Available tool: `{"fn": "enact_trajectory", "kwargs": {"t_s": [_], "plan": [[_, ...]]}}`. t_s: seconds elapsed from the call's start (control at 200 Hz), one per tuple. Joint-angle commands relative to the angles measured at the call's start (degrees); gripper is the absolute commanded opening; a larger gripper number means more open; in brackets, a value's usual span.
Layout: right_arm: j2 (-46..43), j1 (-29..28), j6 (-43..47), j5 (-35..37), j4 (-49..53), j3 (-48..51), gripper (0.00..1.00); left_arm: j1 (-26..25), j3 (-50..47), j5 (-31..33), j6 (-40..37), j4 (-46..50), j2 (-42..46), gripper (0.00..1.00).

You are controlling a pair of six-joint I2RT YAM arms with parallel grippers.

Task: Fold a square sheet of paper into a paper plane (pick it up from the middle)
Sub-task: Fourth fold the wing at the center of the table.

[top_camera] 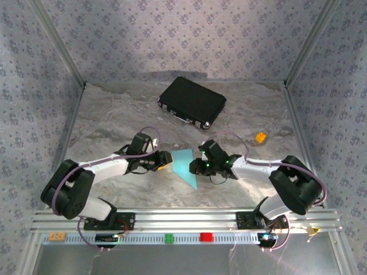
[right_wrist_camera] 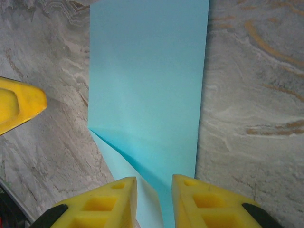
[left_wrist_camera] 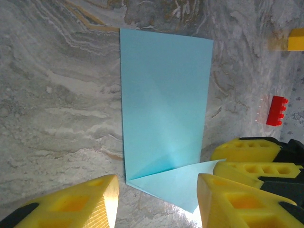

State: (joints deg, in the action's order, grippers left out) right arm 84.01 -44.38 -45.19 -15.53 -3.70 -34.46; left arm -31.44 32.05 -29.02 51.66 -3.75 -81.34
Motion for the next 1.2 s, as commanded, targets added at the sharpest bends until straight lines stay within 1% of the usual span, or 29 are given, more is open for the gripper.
{"fn": "enact_trajectory", "kwargs": {"t_s": [0.0,0.085,0.235,0.345,0.45,0.775,1.194], "plan": [[-1.4,0.3,1.2,-1.4,-1.1,0.8,0.22,0.5,1.9,-1.6,0.5,-0.9,-1.1,0.46],[-1.7,0.5,1.0,-1.4,-1.9,1.4,0.21,0.4,2.0,-2.0,0.4,-0.6,-1.4,0.46],[-2.3,0.7,1.1,-1.2,-1.9,1.7,0.14,0.4,1.7,-2.2,0.6,-1.4,-2.0,0.46],[-2.7,0.9,1.2,-1.4,-2.3,2.1,0.11,0.5,2.4,-4.3,1.1,-2.7,-3.6,0.47],[-2.7,1.2,1.3,-1.8,-3.0,2.2,0.09,0.3,2.2,-4.2,1.6,-3.1,-3.4,0.48],[-3.1,2.3,1.4,-3.3,-3.8,2.9,0.07,0.4,2.7,-4.2,1.7,-3.6,-5.0,0.51],[-4.1,3.0,0.5,-4.0,-6.1,4.7,0.07,0.1,4.8,-6.5,2.0,-4.1,-7.9,0.52]]}}
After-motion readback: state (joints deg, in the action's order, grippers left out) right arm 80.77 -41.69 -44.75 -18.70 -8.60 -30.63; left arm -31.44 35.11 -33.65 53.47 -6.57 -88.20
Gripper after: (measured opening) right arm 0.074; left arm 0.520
